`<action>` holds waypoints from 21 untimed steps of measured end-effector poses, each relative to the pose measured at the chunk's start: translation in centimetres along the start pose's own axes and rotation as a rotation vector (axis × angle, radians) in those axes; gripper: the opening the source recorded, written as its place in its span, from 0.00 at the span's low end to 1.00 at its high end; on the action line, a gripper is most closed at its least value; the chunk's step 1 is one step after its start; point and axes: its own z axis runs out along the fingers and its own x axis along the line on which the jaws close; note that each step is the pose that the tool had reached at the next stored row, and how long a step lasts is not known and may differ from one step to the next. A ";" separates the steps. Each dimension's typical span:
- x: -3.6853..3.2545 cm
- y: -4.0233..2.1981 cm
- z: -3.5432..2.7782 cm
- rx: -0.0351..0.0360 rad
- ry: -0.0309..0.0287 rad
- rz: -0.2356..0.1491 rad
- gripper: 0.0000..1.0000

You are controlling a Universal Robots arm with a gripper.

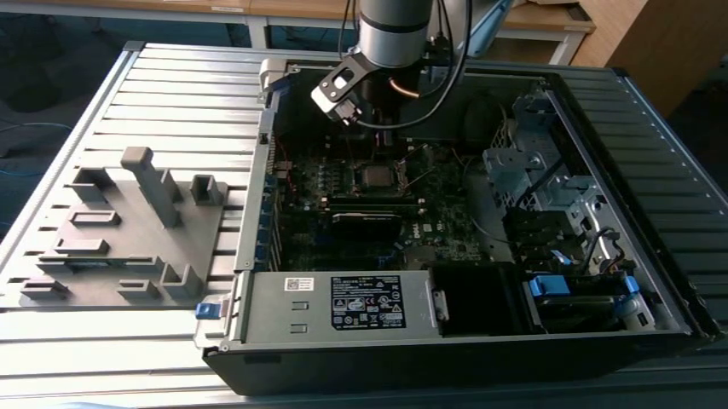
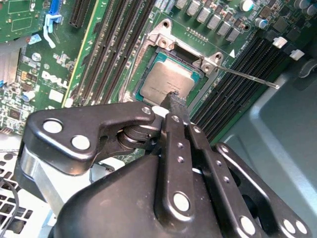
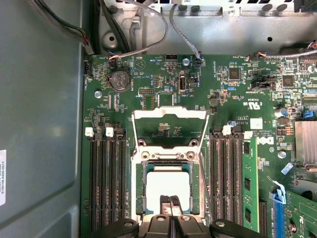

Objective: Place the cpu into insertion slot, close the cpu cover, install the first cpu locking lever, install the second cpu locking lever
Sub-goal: 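Close the cpu cover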

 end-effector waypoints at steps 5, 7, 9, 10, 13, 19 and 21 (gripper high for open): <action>0.01 0.20 0.01 0.0000 0.0000 0.000 0.11; 0.02 0.30 0.02 0.0001 -0.0001 0.000 0.11; 0.02 0.41 0.03 0.0000 -0.0001 0.000 0.11; 0.02 0.43 0.03 0.0000 0.0000 0.000 0.11; 0.03 0.43 -0.01 0.0001 -0.0001 0.000 0.11; 0.03 0.45 -0.52 0.0000 0.0002 0.000 0.11; 0.04 0.46 -0.71 0.0000 0.0003 0.000 0.11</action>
